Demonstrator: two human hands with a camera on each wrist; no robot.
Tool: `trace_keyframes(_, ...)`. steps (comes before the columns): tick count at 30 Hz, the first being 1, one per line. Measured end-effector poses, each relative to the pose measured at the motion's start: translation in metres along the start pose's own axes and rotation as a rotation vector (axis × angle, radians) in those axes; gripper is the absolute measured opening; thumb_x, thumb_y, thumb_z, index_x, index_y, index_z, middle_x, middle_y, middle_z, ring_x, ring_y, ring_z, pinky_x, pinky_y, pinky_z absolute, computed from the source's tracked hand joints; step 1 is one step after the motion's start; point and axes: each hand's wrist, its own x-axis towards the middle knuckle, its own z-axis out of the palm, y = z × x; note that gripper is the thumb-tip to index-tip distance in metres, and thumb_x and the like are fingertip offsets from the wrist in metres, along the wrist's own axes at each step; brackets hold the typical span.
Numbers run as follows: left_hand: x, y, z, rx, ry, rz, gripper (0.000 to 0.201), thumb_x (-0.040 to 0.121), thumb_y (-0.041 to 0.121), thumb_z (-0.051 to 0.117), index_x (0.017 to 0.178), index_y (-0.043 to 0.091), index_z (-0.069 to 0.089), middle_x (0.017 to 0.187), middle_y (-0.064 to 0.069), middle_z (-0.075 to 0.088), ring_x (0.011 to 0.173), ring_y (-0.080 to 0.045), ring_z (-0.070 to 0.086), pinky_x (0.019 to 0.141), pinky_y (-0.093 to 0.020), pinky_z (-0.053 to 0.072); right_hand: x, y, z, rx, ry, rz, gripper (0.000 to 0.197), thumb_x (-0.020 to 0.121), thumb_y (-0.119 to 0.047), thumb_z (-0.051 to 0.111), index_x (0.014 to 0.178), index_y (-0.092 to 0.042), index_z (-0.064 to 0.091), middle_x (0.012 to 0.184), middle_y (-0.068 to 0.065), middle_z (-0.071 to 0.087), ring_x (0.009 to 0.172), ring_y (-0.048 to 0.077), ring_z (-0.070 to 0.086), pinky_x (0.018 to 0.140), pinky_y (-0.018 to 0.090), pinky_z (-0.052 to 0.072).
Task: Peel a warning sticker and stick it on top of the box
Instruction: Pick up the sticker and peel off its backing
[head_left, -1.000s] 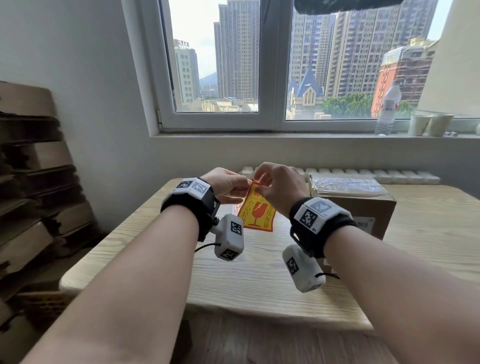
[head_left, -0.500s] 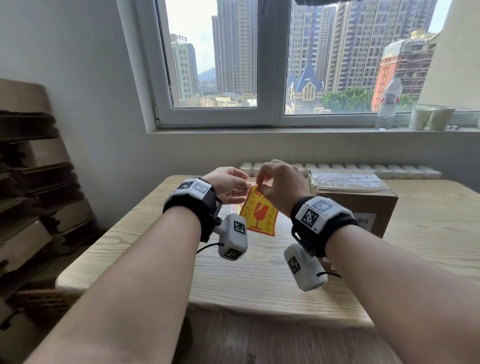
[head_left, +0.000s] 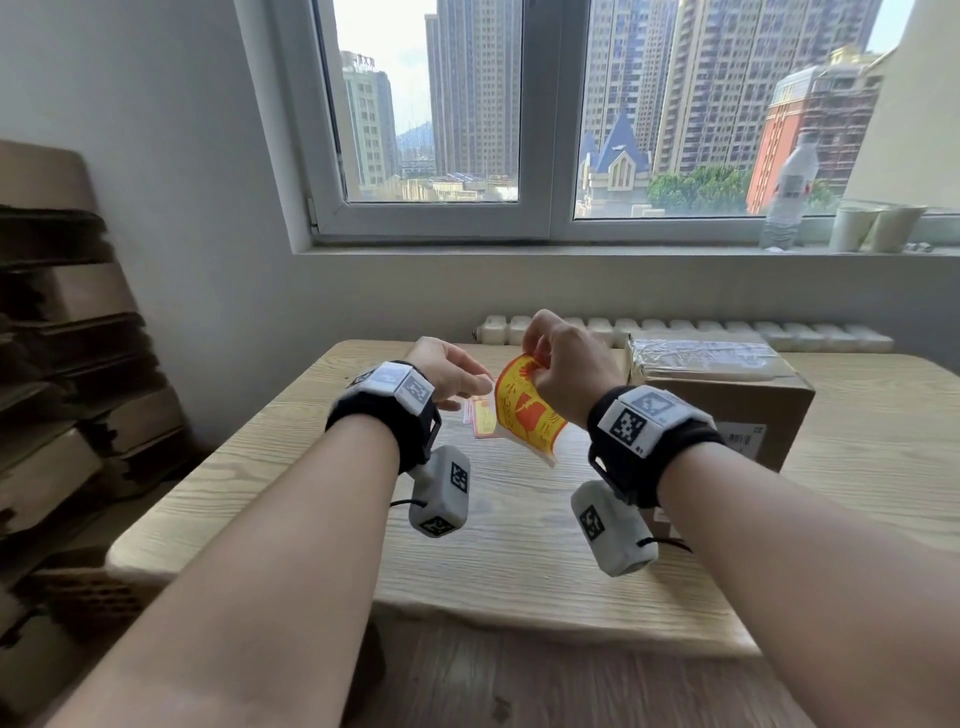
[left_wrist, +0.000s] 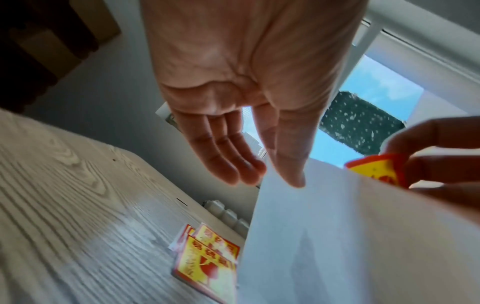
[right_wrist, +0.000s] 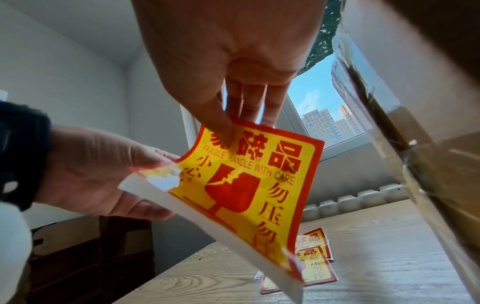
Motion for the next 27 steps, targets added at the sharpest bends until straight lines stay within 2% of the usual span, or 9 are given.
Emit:
trace_keyframes(3, 0.007, -0.014, -0.003, 0.079, 0.060, -0.064, 0.022, 0.078, 0.011, 0.075, 0.098, 0.007, 0.070, 0.089, -0.006, 0.066, 0.089, -0.018, 0.062, 0.086, -0.036, 0.058, 0.002, 0.003, 0.002, -0.011, -0.010, 0.016, 0.018, 0.087, -0.006, 0.060, 0.101, -0.017, 0.061, 0.096, 0.004, 0.068, 0.084, 0.021, 0.062, 0.071, 0.031, 0.051)
trace_keyframes(8, 0.024, -0.046, -0.011, 0.243, 0.121, -0.204, 0.006, 0.075, 0.013, 0.073, 0.077, 0.012, 0.067, 0.086, -0.010, 0.072, 0.081, -0.023, 0.066, 0.087, -0.036, 0.056, 0.004, 0.006, 0.004, -0.020, -0.005, 0.057, 0.019, 0.091, -0.009, 0.057, 0.108, -0.018, 0.059, 0.105, 0.004, 0.069, 0.089, 0.022, 0.066, 0.071, 0.034, 0.057)
trace_keyframes(12, 0.106, -0.126, -0.023, 0.412, 0.134, -0.356, 0.037, 0.037, 0.032, 0.071, 0.071, 0.019, 0.074, 0.072, -0.005, 0.078, 0.072, -0.027, 0.076, 0.072, -0.047, 0.060, 0.006, 0.008, 0.007, -0.018, -0.008, 0.083, 0.030, 0.091, -0.005, 0.053, 0.117, -0.020, 0.059, 0.113, 0.003, 0.069, 0.095, 0.022, 0.066, 0.077, 0.040, 0.058)
trace_keyframes(15, 0.136, -0.159, -0.025, 0.437, 0.089, -0.405, 0.036, 0.033, 0.034, 0.077, 0.068, 0.023, 0.075, 0.074, -0.005, 0.078, 0.072, -0.026, 0.076, 0.073, -0.045, 0.059, 0.008, 0.010, 0.010, -0.016, -0.004, 0.099, 0.036, 0.089, -0.004, 0.053, 0.120, -0.023, 0.058, 0.112, 0.003, 0.070, 0.096, 0.023, 0.067, 0.078, 0.042, 0.058)
trace_keyframes(17, 0.102, -0.129, -0.023, 0.446, 0.079, -0.391, 0.047, 0.033, 0.036, 0.085, 0.077, 0.022, 0.076, 0.089, -0.006, 0.078, 0.084, -0.025, 0.074, 0.083, -0.042, 0.057, 0.008, 0.010, 0.011, -0.011, -0.009, 0.101, 0.037, 0.089, -0.005, 0.053, 0.121, -0.024, 0.058, 0.109, 0.002, 0.071, 0.095, 0.022, 0.068, 0.077, 0.042, 0.059)
trace_keyframes(19, 0.053, -0.083, -0.020, 0.423, 0.079, -0.297, 0.044, 0.055, 0.030, 0.087, 0.095, 0.016, 0.075, 0.100, -0.002, 0.073, 0.096, -0.021, 0.068, 0.093, -0.031, 0.050, 0.008, 0.010, 0.012, -0.007, -0.014, 0.101, 0.036, 0.090, -0.006, 0.053, 0.121, -0.024, 0.058, 0.107, 0.001, 0.072, 0.095, 0.022, 0.068, 0.077, 0.042, 0.059)
trace_keyframes(20, 0.037, -0.065, -0.017, 0.380, 0.082, -0.243, 0.034, 0.068, 0.025, 0.082, 0.099, 0.015, 0.075, 0.100, 0.000, 0.070, 0.096, -0.019, 0.064, 0.092, -0.025, 0.047, 0.008, 0.010, 0.012, -0.004, -0.013, 0.099, 0.035, 0.090, -0.007, 0.054, 0.121, -0.024, 0.058, 0.106, 0.001, 0.072, 0.096, 0.022, 0.068, 0.077, 0.041, 0.059)
trace_keyframes(22, 0.021, -0.037, -0.014, 0.254, 0.079, -0.127, 0.025, 0.078, 0.022, 0.076, 0.102, 0.017, 0.075, 0.099, 0.000, 0.070, 0.093, -0.017, 0.063, 0.086, -0.025, 0.048, 0.009, 0.008, 0.010, -0.006, -0.002, 0.092, 0.035, 0.090, -0.008, 0.054, 0.120, -0.024, 0.058, 0.106, 0.000, 0.073, 0.097, 0.021, 0.068, 0.077, 0.037, 0.058)
trace_keyframes(27, 0.003, 0.002, -0.007, 0.042, -0.073, 0.046, 0.015, 0.080, 0.020, 0.074, 0.093, 0.014, 0.072, 0.082, 0.002, 0.070, 0.079, -0.010, 0.065, 0.079, -0.024, 0.053, 0.007, -0.001, -0.002, -0.010, 0.033, 0.052, 0.033, 0.090, -0.011, 0.055, 0.119, -0.026, 0.060, 0.105, -0.002, 0.074, 0.088, 0.017, 0.066, 0.058, 0.023, 0.047)
